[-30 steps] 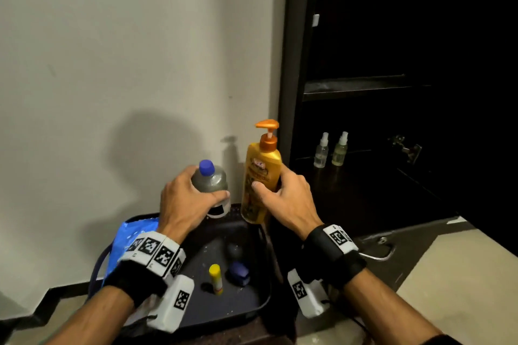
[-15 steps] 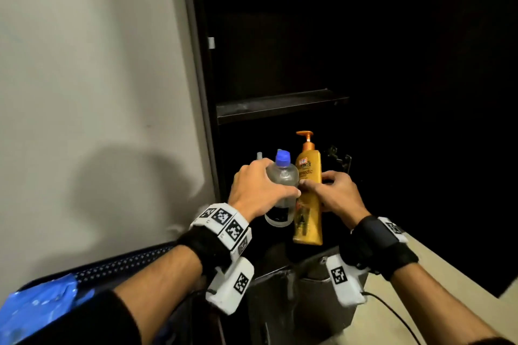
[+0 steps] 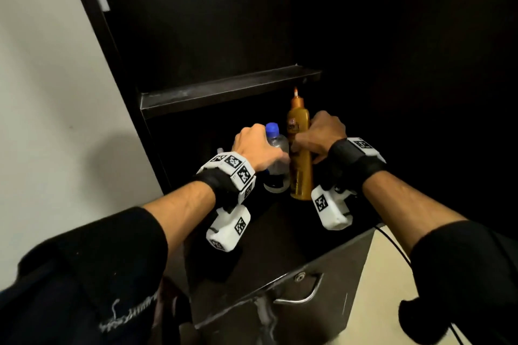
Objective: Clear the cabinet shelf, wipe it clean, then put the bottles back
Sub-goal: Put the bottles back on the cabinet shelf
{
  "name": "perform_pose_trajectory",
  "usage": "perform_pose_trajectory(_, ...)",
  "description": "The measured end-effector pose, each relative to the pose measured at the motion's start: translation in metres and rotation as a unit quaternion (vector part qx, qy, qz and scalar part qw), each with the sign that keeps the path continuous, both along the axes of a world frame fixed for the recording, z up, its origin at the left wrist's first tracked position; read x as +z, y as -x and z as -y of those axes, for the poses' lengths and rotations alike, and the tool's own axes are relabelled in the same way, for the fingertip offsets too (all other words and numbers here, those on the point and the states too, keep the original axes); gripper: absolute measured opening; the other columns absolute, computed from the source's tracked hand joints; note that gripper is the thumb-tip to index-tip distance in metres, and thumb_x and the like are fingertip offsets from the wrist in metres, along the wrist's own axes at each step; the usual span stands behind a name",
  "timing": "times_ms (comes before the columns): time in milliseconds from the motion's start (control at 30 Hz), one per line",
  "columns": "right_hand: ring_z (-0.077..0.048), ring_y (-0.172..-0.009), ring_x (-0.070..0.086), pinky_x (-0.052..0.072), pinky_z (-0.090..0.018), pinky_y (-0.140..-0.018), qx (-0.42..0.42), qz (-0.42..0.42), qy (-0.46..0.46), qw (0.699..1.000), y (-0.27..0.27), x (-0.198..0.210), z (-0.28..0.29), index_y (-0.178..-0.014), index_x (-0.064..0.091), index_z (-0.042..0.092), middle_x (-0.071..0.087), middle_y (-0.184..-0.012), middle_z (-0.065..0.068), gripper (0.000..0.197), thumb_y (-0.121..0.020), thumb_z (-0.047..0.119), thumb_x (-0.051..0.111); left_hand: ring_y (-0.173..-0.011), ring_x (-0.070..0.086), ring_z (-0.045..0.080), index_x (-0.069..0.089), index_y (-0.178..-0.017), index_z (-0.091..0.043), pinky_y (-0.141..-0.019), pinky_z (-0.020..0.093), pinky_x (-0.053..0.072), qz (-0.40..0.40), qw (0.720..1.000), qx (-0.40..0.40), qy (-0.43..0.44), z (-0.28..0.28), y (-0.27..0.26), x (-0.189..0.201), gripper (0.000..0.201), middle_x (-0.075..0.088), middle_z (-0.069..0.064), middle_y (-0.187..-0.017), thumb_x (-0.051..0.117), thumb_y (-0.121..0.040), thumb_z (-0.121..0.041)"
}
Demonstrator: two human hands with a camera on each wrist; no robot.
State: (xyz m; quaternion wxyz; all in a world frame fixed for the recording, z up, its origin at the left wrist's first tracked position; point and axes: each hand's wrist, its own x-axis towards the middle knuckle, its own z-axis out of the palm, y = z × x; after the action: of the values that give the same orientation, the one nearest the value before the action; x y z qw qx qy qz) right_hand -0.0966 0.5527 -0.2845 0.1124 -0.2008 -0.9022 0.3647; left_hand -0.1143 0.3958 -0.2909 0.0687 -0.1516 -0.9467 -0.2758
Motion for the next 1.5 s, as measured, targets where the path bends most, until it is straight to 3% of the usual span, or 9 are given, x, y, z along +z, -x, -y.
perform_pose_trajectory(200,-0.029,-0.092,0.072,0.062,-0.039,-0.078,-0.066,-0.077,-0.040,0.994,0.011,-0.016,-0.006,-0.095,0.074,0.017,0.073,-0.098,-0.007,0.032,-0.068,0.030,0.085,-0.086,0.060,0.027,0.063,-0.091,-0.017,-0.089,0.044,0.052,-0.027,0.998,0.010,0.049,-0.017,0.021,0.001,0.061,0.061,0.000,-0.086,0.083,-0.053,-0.059)
perform_pose_trajectory(400,-0.032,-0.099,0.072,0.048,-0.030,-0.074,-0.090,-0.144,-0.021,0.985,0.015,-0.028,0.003,-0.098,0.077,0.017,0.075,-0.100,-0.008,0.022,-0.078,0.025,0.078,-0.112,0.054,0.037,0.054,-0.105,-0.015,-0.101,0.041,0.039,-0.015,0.997,0.020,0.075,-0.023,0.036,0.003,0.064,0.051,0.010,-0.107,0.086,-0.060,-0.049)
perform_pose_trajectory(567,-0.036,-0.096,0.072,0.053,-0.033,-0.074,-0.070,-0.177,-0.021,0.982,0.028,-0.041,0.012,-0.100,0.076,0.020,0.076,-0.096,-0.009,0.023,-0.079,0.028,0.073,-0.123,0.043,0.040,0.049,-0.126,-0.012,-0.103,0.043,0.039,-0.008,0.996,0.032,0.077,-0.022,0.052,-0.005,0.081,0.048,0.017,-0.130,0.083,-0.063,-0.050)
perform_pose_trajectory(800,-0.039,-0.102,0.070,0.051,-0.037,-0.078,-0.076,-0.165,-0.080,0.980,0.031,-0.046,0.013,-0.108,0.072,0.017,0.075,-0.105,-0.012,0.030,-0.081,0.031,0.070,-0.116,0.052,0.039,0.056,-0.122,-0.010,-0.106,0.042,0.031,-0.078,0.994,0.027,0.072,-0.024,0.060,-0.020,0.061,0.058,0.020,-0.124,0.068,-0.080,-0.053)
perform_pose_trajectory(1033,-0.038,-0.110,0.068,0.054,-0.041,-0.087,-0.058,-0.137,-0.082,0.985,0.025,-0.046,0.009,-0.119,0.066,0.017,0.072,-0.115,-0.013,0.041,-0.086,0.038,0.075,-0.109,0.058,0.033,0.057,-0.110,-0.017,-0.102,0.044,0.032,-0.132,0.984,0.030,0.114,-0.019,0.055,-0.007,0.062,0.065,0.010,-0.111,0.071,-0.068,-0.060)
perform_pose_trajectory(1233,-0.031,-0.116,0.068,0.057,-0.045,-0.097,-0.060,-0.177,-0.056,0.981,-0.015,-0.048,0.017,-0.138,0.061,0.024,0.074,-0.121,-0.006,0.054,-0.088,0.041,0.073,-0.114,0.060,0.033,0.058,-0.123,-0.016,-0.106,0.046,0.036,-0.136,0.985,0.034,0.103,0.003,0.023,0.010,0.066,0.063,0.009,-0.120,0.069,-0.070,-0.054)
perform_pose_trajectory(1367,-0.026,-0.109,0.071,0.058,-0.038,-0.095,-0.034,-0.181,-0.017,0.983,-0.057,-0.052,0.035,-0.121,0.075,0.028,0.078,-0.111,-0.001,0.039,-0.084,0.040,0.070,-0.093,0.067,0.016,0.069,-0.096,-0.029,-0.094,0.039,0.049,-0.120,0.992,-0.010,-0.036,0.040,-0.029,0.013,0.032,0.070,-0.009,-0.093,0.065,-0.067,-0.045)
perform_pose_trajectory(1433,-0.020,-0.103,0.073,0.058,-0.032,-0.092,-0.016,-0.182,0.007,0.983,-0.079,-0.057,0.052,-0.106,0.080,0.029,0.080,-0.102,0.005,0.026,-0.084,0.037,0.070,-0.073,0.068,0.009,0.071,-0.077,-0.027,-0.077,0.036,0.057,-0.104,0.990,-0.031,-0.092,0.065,-0.065,0.007,0.016,0.069,-0.011,-0.069,0.063,-0.069,-0.039)
perform_pose_trajectory(1500,-0.009,-0.091,0.074,0.057,-0.027,-0.084,0.005,-0.186,0.034,0.982,-0.103,-0.062,0.073,-0.092,0.081,0.029,0.079,-0.087,0.010,0.013,-0.085,0.034,0.071,-0.065,0.067,0.006,0.070,-0.070,-0.025,-0.068,0.034,0.057,-0.088,0.989,-0.048,-0.109,0.092,-0.102,-0.002,0.014,0.068,-0.009,-0.063,0.062,-0.071,-0.037)
